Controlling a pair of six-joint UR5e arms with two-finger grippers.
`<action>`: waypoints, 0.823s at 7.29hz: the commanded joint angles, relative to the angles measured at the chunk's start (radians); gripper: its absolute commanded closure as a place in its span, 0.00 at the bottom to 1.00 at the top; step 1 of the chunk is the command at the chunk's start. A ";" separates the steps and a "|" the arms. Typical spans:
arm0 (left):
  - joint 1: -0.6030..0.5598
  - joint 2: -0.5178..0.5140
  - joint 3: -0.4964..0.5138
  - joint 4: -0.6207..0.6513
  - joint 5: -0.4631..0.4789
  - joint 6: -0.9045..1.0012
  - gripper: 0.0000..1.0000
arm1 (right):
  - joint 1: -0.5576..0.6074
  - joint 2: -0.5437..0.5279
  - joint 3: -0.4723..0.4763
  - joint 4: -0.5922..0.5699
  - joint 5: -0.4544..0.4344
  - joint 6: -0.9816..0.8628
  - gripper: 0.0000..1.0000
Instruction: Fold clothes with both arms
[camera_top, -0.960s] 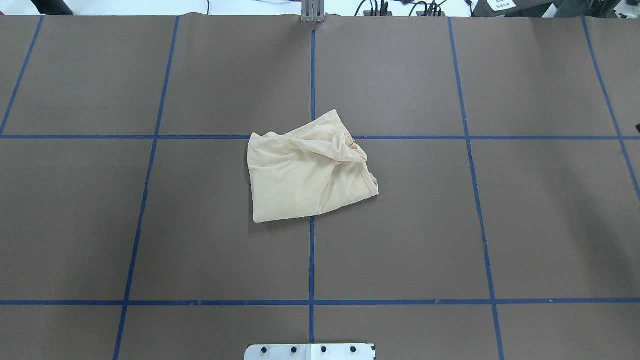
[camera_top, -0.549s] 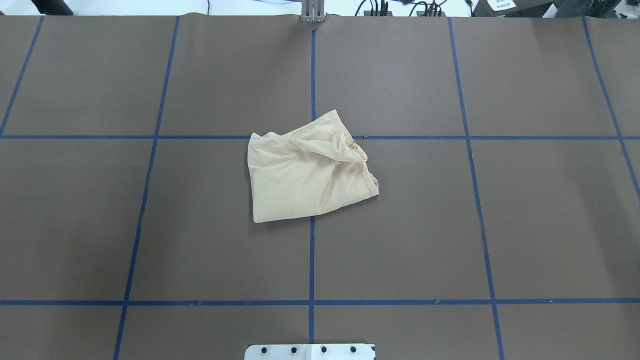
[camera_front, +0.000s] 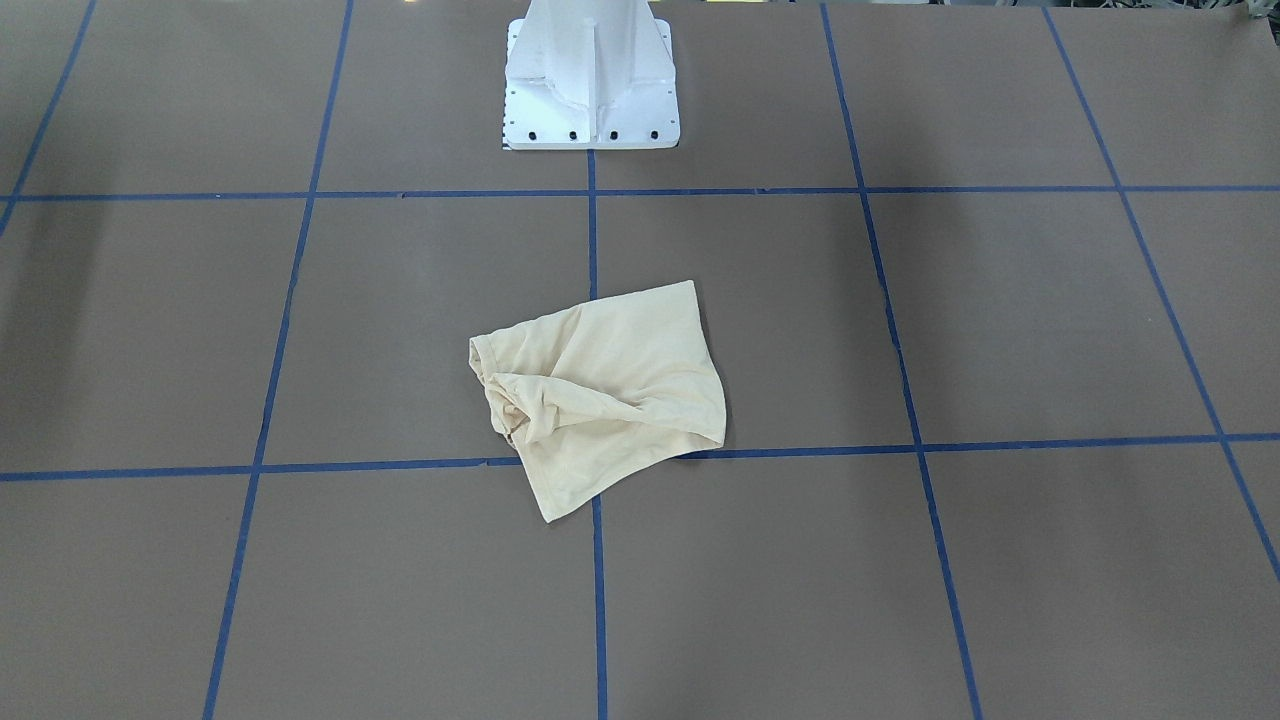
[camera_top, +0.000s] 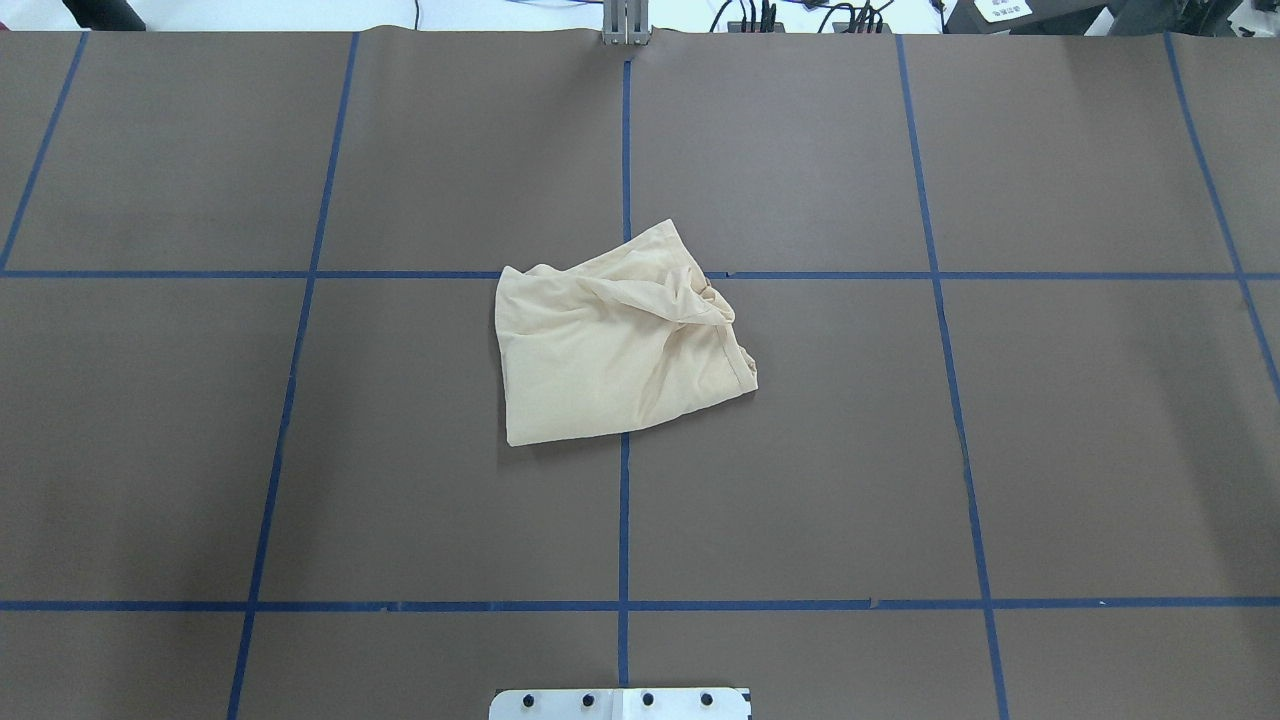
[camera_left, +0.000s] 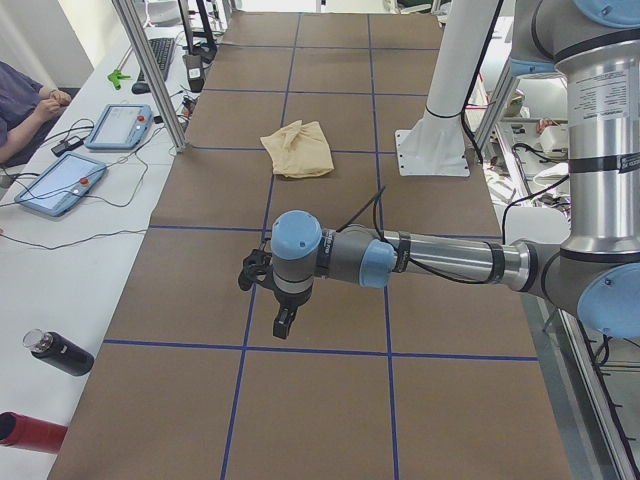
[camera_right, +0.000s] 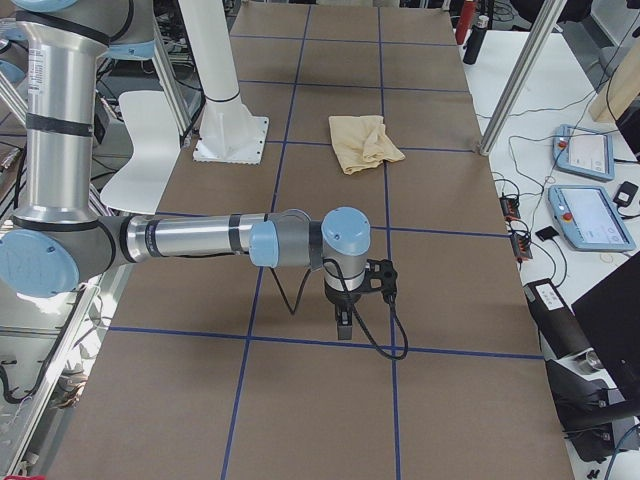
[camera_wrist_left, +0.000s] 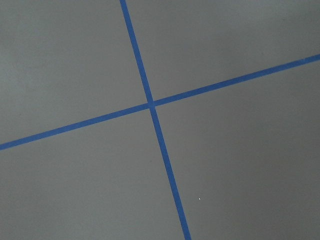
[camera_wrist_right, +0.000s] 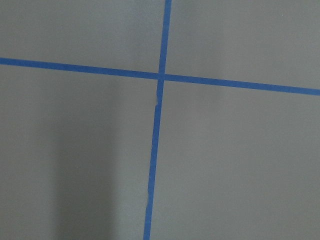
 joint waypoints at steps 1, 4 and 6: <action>0.002 0.004 -0.020 0.001 0.002 -0.005 0.00 | -0.005 0.000 0.001 0.001 0.001 0.005 0.00; 0.005 0.013 -0.018 0.001 0.004 0.001 0.00 | -0.011 0.000 -0.001 0.001 0.002 0.006 0.00; 0.003 0.015 -0.026 0.003 0.004 0.001 0.00 | -0.020 0.000 -0.001 0.001 0.002 0.008 0.00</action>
